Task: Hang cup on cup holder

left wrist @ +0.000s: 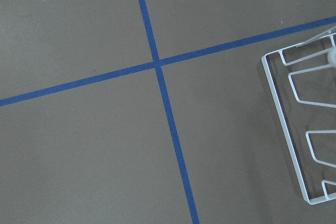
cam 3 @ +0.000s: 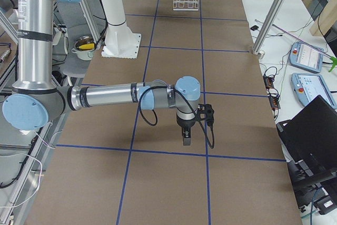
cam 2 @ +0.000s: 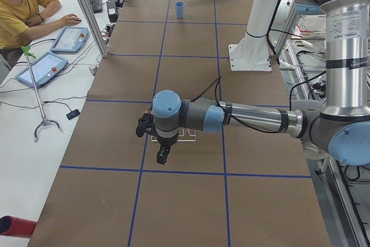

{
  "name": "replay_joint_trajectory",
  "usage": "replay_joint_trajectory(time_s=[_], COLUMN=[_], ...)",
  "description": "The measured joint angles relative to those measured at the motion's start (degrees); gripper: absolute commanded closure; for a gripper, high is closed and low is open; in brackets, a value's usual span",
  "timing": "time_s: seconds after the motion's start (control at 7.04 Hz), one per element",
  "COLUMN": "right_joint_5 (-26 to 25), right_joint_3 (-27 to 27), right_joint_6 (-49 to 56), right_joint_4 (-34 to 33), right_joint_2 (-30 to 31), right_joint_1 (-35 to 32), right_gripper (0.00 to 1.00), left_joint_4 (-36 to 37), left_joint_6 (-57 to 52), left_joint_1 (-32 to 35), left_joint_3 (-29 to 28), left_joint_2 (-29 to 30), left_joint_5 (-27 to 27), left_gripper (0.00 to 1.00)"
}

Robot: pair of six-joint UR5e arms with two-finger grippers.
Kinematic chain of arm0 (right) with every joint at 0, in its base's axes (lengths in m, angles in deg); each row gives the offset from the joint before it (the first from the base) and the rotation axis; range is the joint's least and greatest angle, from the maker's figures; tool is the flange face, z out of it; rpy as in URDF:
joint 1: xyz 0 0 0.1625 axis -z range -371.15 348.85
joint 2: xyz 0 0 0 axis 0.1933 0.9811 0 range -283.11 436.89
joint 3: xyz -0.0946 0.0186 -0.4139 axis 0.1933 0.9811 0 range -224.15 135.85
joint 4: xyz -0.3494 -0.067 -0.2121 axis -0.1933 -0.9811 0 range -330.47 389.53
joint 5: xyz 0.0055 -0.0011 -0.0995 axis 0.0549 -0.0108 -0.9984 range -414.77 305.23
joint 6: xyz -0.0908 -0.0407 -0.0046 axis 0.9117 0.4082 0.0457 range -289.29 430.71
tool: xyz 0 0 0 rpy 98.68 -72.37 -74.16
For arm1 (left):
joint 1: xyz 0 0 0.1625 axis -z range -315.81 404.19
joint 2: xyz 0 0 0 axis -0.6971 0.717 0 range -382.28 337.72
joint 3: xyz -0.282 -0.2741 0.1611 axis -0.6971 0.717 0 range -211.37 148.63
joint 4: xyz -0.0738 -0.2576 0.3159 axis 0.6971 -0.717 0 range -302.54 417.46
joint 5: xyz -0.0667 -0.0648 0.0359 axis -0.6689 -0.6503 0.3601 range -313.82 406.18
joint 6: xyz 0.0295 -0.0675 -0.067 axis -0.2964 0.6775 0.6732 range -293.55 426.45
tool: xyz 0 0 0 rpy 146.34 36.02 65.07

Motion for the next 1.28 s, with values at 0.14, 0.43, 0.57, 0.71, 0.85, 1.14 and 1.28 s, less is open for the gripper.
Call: replay_joint_trajectory(time_s=[0.14, 0.43, 0.57, 0.71, 0.85, 1.14, 1.28], right_joint_5=[0.92, 2.83, 3.05, 3.05, 3.01, 1.6, 0.15], right_joint_3=[-0.85, -1.26, -1.61, -2.09, -2.47, -2.57, -2.45], right_joint_6=[-0.14, -0.65, -1.95, -4.39, -7.54, -15.55, -18.63], right_joint_4=[2.66, 7.42, 8.29, 9.34, 11.3, 17.43, 19.55], right_joint_2=[0.05, -0.59, -1.39, -2.13, -2.59, -2.94, -3.22], right_joint_1=[0.56, 3.71, 5.47, 7.44, 9.53, 15.2, 18.39], right_gripper=[0.0, 0.0, 0.0, 0.0, 0.0, 0.0, 0.02], left_joint_4=[0.04, -0.28, -1.42, -3.49, -5.49, -9.26, -10.04], left_joint_6=[0.12, 0.32, 0.46, 0.61, 0.8, 0.92, 0.94], left_joint_1=[0.02, 0.04, 0.06, 0.1, 0.13, 0.14, 0.13], left_joint_3=[0.91, 2.25, 3.12, 3.38, 3.39, 3.04, 2.93], left_joint_2=[-0.02, 0.45, 1.39, 2.62, 3.11, 2.31, 2.19], left_joint_5=[0.0, 0.02, 0.14, 0.27, 0.24, 0.11, 0.1], left_gripper=[0.01, 0.01, 0.01, 0.01, 0.01, 0.01, 0.01])
